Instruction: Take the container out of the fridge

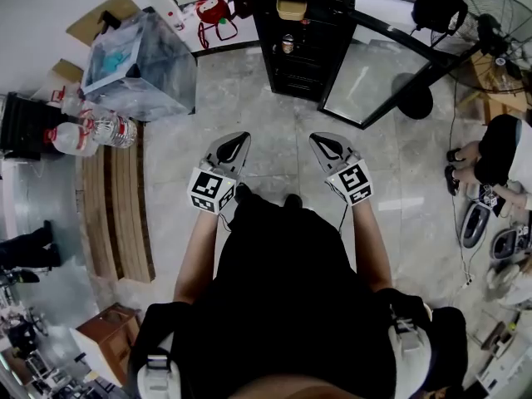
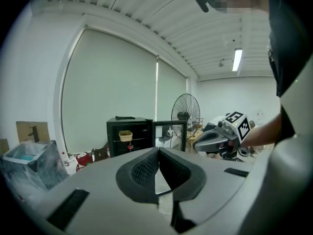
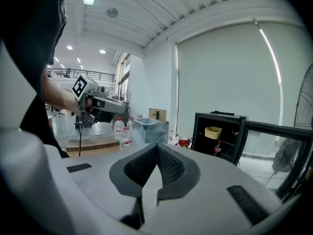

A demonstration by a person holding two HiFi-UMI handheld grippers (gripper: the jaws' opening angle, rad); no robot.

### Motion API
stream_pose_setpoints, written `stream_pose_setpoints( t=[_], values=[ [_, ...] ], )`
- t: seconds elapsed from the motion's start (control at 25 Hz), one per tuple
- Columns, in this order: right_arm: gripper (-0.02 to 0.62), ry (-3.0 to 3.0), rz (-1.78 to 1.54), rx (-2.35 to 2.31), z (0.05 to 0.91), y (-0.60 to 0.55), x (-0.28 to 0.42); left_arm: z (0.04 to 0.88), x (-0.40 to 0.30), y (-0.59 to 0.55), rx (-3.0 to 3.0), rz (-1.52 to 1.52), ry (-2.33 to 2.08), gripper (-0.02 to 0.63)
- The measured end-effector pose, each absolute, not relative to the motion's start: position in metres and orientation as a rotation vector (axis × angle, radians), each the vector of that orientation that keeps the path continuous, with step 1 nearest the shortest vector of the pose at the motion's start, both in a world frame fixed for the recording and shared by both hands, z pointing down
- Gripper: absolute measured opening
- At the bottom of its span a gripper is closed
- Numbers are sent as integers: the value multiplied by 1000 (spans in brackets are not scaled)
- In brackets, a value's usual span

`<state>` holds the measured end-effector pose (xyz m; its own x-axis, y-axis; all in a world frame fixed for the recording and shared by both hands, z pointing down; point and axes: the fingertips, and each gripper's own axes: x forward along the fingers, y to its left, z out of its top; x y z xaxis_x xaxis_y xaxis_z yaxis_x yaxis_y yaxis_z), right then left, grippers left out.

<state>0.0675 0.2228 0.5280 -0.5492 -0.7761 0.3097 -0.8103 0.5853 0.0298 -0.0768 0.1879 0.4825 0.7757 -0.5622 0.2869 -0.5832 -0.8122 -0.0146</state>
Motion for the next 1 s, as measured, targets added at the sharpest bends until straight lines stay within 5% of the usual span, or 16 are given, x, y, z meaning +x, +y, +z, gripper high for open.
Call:
stream_pose_setpoints(
  t=[1.0],
  values=[
    [-2,-2418,204,1330,540,182,64,501,-75,140,2894,430,-787,18]
  ],
)
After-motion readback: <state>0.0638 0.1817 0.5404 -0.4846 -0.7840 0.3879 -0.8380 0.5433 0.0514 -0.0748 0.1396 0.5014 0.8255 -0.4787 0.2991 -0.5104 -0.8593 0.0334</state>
